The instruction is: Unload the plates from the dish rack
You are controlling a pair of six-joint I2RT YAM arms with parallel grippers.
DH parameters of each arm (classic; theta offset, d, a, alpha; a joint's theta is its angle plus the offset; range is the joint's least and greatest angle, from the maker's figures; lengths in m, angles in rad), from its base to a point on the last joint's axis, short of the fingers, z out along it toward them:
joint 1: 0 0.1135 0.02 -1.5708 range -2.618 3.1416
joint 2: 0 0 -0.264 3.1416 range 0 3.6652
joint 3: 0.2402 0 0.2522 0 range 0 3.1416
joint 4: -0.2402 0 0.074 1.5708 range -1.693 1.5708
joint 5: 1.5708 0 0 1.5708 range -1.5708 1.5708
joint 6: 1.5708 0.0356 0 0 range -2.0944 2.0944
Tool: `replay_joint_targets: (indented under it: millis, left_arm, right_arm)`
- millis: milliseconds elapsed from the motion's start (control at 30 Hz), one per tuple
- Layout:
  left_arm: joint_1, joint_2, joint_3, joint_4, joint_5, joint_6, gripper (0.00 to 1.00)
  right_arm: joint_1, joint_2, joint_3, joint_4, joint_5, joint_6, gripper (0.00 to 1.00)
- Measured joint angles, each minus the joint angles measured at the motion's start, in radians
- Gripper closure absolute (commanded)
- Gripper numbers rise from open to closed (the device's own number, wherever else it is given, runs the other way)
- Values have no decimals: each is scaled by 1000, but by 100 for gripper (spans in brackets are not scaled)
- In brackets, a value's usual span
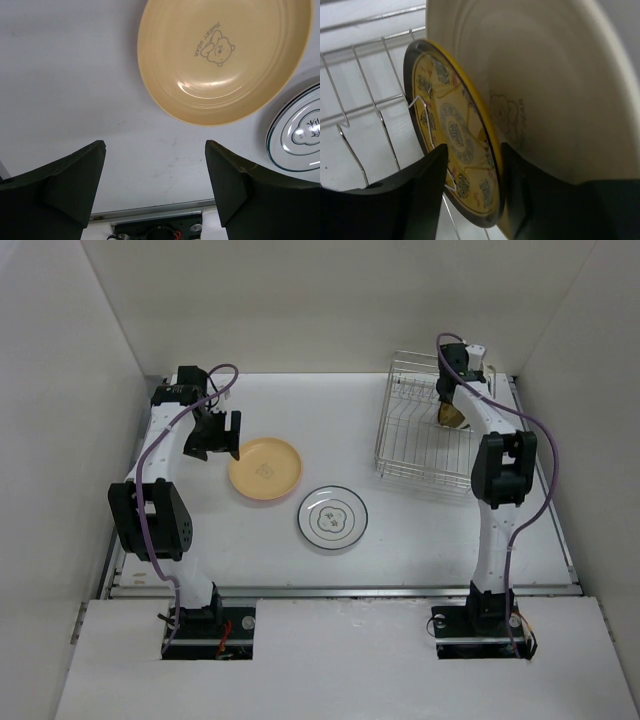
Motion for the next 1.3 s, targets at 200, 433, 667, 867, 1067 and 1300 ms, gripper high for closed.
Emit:
replay_joint_targets:
  millis: [200,433,667,867,1067,1300]
  left_arm:
    - [0,3,0,0,2,0,22]
    - [0,5,-2,-1,5,0,22]
    - [0,5,-2,-8,22,3,22]
    - [-1,5,-2,-11,82,31,19]
    - [-9,-11,-2,-28,175,76,17]
    - [-34,-71,-2,-52,280,130,13]
  right_arm:
    - [-23,5,-12,-8,-80,12,88]
    - [-20,-100,-143,52,-90,-14,100]
    - [40,-211,-164,56,32,-76,100]
    - [132,-428,-212,102,45,-114,100]
    - [276,-644,-351,188,-339,-151,100]
    - [369,-526,-430,256,-966,-159,100]
